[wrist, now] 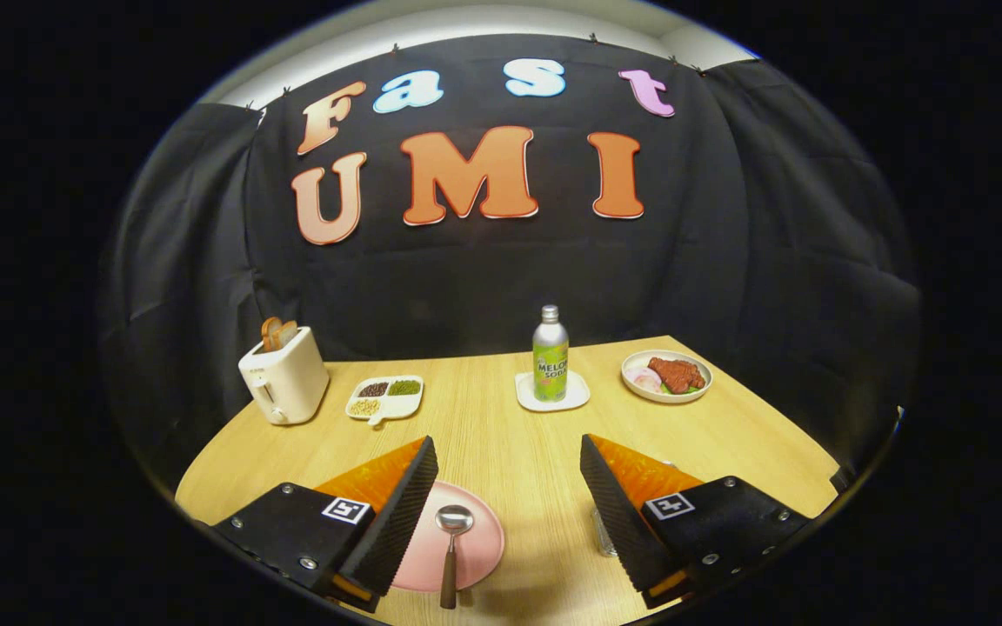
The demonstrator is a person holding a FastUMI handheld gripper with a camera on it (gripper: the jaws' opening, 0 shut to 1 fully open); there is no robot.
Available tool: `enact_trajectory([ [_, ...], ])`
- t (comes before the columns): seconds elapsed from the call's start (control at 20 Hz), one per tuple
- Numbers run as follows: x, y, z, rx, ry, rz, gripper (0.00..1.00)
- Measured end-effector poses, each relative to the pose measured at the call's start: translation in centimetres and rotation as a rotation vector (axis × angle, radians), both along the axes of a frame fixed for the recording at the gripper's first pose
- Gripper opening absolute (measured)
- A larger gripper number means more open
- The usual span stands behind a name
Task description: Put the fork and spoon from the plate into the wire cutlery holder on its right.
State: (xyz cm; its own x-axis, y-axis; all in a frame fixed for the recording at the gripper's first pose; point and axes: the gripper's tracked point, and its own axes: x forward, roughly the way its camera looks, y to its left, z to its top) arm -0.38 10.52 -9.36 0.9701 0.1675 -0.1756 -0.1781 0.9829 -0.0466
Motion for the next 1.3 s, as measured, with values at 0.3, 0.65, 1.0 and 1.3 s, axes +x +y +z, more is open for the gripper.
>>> enact_trajectory([
  [0.3,-0.5,2.4,-6.0,-0.046,0.129,0.041,0.98],
  [0.65,-0.9,4.1,-12.6,-0.113,0.295,0.068,0.76],
  [1.0,-1.4,4.5,-14.5,-0.166,0.346,0.082,0.59],
  [1.3,-1.5,4.8,-15.4,-0.192,0.367,0.09,0.57],
])
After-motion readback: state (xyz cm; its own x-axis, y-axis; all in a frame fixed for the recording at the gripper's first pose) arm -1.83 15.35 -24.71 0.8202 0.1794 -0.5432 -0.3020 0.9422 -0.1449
